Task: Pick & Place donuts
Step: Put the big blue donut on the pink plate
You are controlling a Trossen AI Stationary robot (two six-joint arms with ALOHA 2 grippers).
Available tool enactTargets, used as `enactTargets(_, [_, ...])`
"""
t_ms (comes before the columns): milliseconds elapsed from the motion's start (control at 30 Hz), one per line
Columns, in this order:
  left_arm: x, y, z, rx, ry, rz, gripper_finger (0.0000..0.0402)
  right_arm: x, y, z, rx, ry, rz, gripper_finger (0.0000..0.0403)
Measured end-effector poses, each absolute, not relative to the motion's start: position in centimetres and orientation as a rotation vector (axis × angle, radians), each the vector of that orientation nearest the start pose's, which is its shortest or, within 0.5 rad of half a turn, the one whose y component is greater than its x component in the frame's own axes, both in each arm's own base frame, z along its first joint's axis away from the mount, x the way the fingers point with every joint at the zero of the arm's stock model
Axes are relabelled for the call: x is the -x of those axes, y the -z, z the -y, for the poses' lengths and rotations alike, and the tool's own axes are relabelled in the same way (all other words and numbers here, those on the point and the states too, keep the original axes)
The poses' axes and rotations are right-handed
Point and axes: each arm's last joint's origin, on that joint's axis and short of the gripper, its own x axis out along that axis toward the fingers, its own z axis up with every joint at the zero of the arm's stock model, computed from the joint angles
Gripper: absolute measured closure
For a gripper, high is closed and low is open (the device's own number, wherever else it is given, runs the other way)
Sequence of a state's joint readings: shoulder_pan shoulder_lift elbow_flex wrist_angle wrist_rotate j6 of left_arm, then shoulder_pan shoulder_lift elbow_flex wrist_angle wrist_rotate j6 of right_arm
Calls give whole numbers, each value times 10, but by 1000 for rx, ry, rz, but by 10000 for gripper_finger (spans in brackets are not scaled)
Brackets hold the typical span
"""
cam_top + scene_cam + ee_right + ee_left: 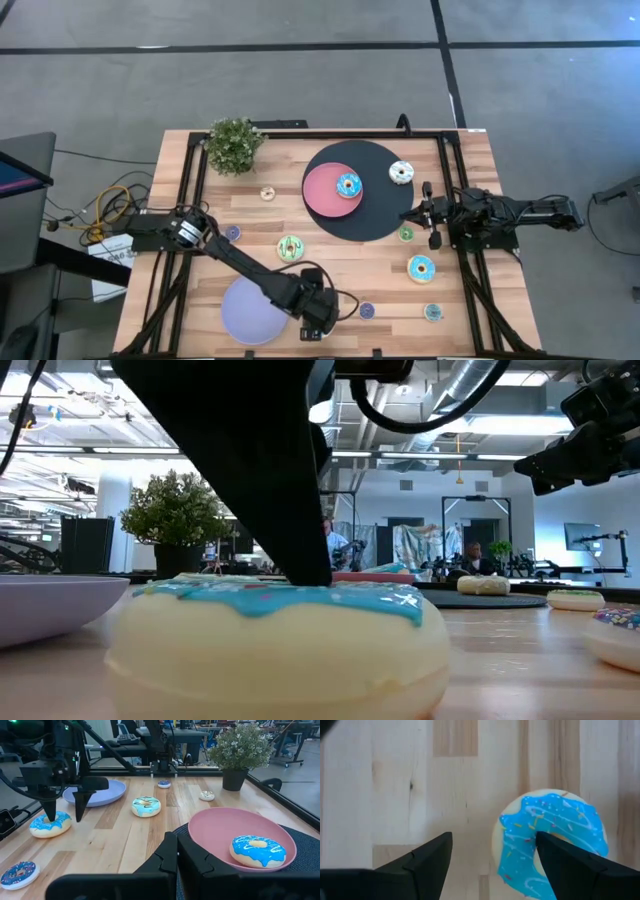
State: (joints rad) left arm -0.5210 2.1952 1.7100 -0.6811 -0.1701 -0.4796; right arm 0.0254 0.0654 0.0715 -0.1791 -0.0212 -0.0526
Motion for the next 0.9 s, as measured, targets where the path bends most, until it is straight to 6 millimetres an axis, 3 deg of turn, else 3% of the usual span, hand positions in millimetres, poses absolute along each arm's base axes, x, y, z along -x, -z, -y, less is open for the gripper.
enactTargets(500, [-399, -168, 224, 68, 86, -1154, 120, -96, -166, -3, 53, -51, -171, 403])
enactTargets(733, [-405, -148, 229, 96, 114, -1174, 120, -96, -166, -3, 53, -51, -170, 403])
enactTargets(900, [-408, -144, 228, 96, 102, -1160, 120, -96, -166, -3, 53, -52, -169, 403])
